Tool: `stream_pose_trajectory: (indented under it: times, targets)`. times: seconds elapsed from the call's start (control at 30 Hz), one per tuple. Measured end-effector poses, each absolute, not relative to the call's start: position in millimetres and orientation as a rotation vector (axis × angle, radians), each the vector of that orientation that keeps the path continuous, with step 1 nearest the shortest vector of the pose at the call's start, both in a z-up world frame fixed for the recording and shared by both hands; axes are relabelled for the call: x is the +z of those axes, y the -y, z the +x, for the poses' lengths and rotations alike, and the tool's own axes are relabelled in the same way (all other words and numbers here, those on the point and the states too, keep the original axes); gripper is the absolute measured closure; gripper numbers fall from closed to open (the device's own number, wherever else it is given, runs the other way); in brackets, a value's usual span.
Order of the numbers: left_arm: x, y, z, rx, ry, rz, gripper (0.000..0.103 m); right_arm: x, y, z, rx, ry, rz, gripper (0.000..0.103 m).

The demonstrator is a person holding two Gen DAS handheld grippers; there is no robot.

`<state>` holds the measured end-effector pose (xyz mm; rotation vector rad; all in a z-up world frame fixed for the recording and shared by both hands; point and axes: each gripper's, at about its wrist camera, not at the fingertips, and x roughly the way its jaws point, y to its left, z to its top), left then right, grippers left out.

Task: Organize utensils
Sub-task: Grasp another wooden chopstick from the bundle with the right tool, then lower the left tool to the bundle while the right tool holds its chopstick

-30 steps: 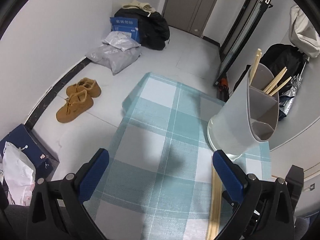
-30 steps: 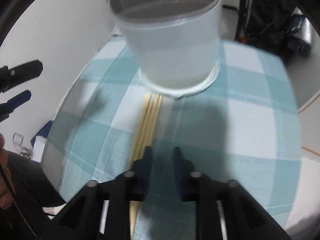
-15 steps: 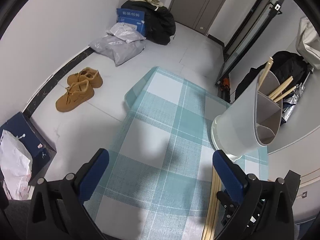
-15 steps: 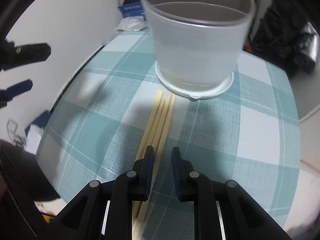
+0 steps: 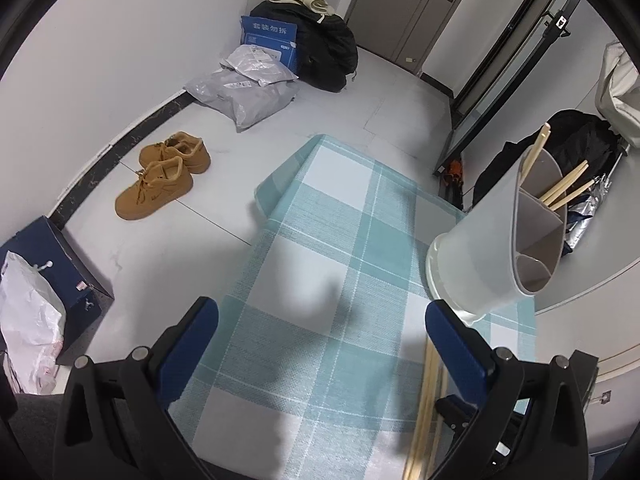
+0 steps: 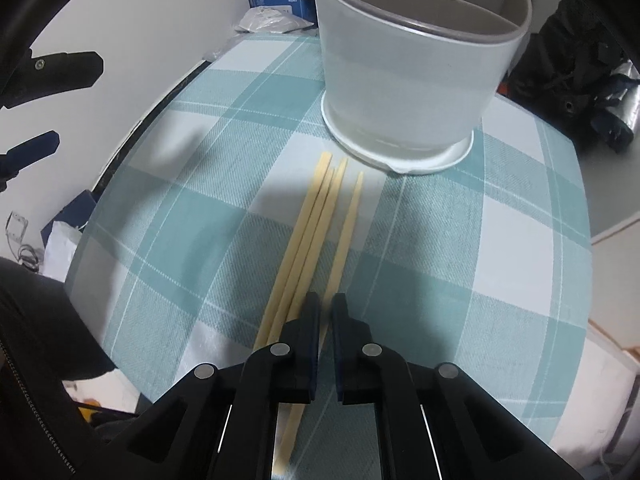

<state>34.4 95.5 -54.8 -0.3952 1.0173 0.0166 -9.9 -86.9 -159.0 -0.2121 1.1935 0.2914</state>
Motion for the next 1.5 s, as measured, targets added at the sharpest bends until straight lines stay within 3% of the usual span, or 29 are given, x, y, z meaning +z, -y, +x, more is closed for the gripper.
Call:
stream_pose_trajectory:
  times: [0.3,0.63,0.77,0.93,0.97,1.03,1.07,1.5]
  targets:
    - [-55.9,-100.8,32.5,0.02,-1.025,-0.425,0.001,-156.5,117.2,-35.6,0.312,-1.231,-0.212,0.101]
    - [-59.2,-100.6,34.1,0.021,-1.035,-0.435,0.002,-161.4,116.0,-5.2,0.307,-1.197,-0.174,0.094]
    - [-61.0,-100.6,33.5,0.034,-1.034,-0.418,0.001,-159.9,111.4,16.2,0.292,-1.163,-0.151,0.081]
    - [-65.1,-95.2,33.3,0.038,-1.045,-0.37,0.001,-159.0,110.8,37.9,0.286,-1.135,-0.123,0.081]
    - [-65.1,-94.0,33.5,0.032,-1.05,-0.361,0.001,-159.5,110.8,40.7,0.287,-1.131,-0.104,0.081]
    - [-67.0,-88.1,33.9,0.016,-1.059,-0.33,0.002,-159.6,116.2,44.9,0.265,-1.124,-0.078,0.098]
    - [-67.7,-84.1,33.8,0.014,-1.058,-0.309,0.002,-159.9,120.0,46.3,0.258,-1.117,-0.061,0.099]
    - [-86.4,-17.2,27.0,-0.183,-1.136,-0.09,0.003,-119.7,192.1,39.6,0.289,-0.944,0.294,0.101]
